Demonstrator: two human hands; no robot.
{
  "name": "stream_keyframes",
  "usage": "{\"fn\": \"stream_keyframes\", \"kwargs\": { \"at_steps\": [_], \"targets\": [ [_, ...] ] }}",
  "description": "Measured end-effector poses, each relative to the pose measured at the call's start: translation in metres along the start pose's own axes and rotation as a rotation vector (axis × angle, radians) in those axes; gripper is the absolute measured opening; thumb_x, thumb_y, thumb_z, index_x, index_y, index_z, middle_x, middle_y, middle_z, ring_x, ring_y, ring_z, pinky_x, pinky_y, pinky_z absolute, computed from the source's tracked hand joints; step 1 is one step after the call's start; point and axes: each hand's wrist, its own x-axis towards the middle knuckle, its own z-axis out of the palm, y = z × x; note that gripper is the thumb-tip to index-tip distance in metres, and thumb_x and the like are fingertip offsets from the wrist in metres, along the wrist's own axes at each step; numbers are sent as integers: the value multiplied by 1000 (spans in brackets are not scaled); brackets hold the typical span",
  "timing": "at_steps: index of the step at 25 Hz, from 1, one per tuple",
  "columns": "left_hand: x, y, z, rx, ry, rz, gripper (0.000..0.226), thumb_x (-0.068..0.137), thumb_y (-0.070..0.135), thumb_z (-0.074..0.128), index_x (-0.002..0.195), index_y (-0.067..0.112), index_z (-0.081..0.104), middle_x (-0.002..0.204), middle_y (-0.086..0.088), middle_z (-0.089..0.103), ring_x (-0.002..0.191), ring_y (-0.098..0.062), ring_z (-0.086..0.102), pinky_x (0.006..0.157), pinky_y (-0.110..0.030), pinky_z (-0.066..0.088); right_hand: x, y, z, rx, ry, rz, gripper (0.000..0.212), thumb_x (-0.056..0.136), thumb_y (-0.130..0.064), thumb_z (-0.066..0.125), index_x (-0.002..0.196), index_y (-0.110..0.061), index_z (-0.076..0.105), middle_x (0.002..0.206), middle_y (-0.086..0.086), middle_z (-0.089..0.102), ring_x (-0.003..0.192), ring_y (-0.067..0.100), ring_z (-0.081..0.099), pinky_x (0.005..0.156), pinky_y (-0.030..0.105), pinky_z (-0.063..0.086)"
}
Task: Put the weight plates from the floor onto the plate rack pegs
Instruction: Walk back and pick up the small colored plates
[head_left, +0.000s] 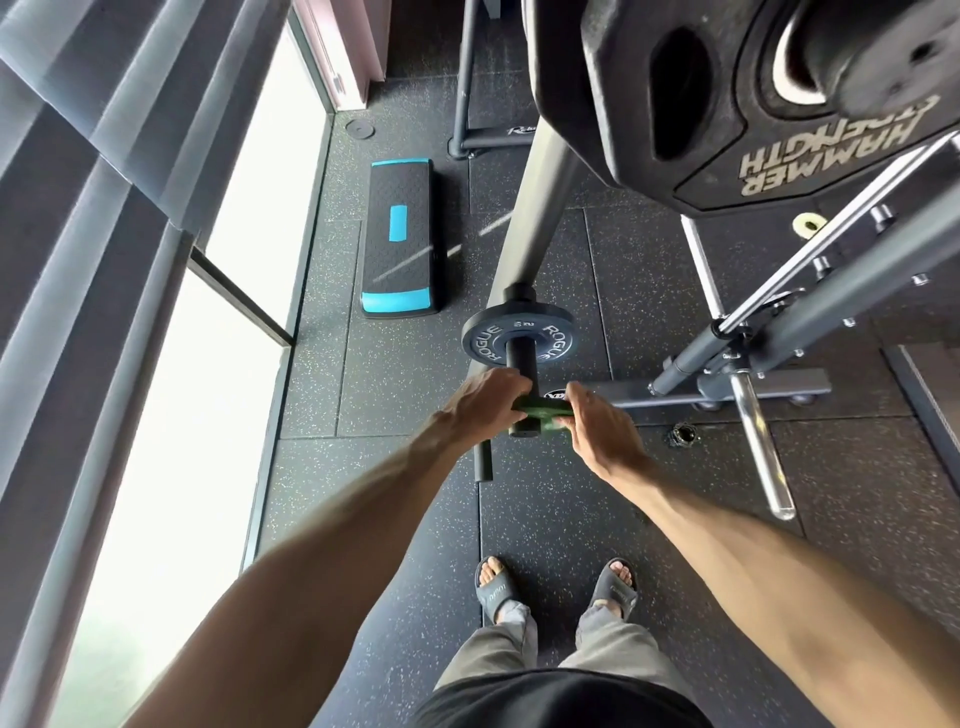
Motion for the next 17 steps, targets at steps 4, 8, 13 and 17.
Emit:
{"fn": "stream_keyframes", "kwargs": {
  "at_steps": [4,8,13,17],
  "targets": [
    [21,-7,-6,40,138,-93,8,88,1,66,84,7,63,80,-9,67,70,-22,65,67,-40,57,49,-11,-22,-145,-2,28,10,104,-13,48,108,-4,49,72,0,50,57,18,52,55,32,51],
    [49,-13,-17,109,105,-149,11,86,5,67,97,6,62,93,-14,71,85,-29,68,78,-44,57,81,-19,-33,-219,-20,90,18,105,-16,47,118,-4,50,78,5,61,64,22,64,59,35,56],
    [61,8,-24,236,176,-32,32,90,35,65,108,10,55,106,-10,63,97,-28,60,87,-43,50,63,-9,-38,-71,32,147,29,101,-21,53,126,-8,46,110,14,64,91,29,68,78,43,59],
    [80,63,-12,343,166,159,20,97,19,53,114,9,57,114,-9,59,107,-24,54,96,-38,44,26,37,-57,-60,-30,244,23,103,-23,50,117,-6,53,110,15,68,93,29,69,79,39,57]
  ]
}}
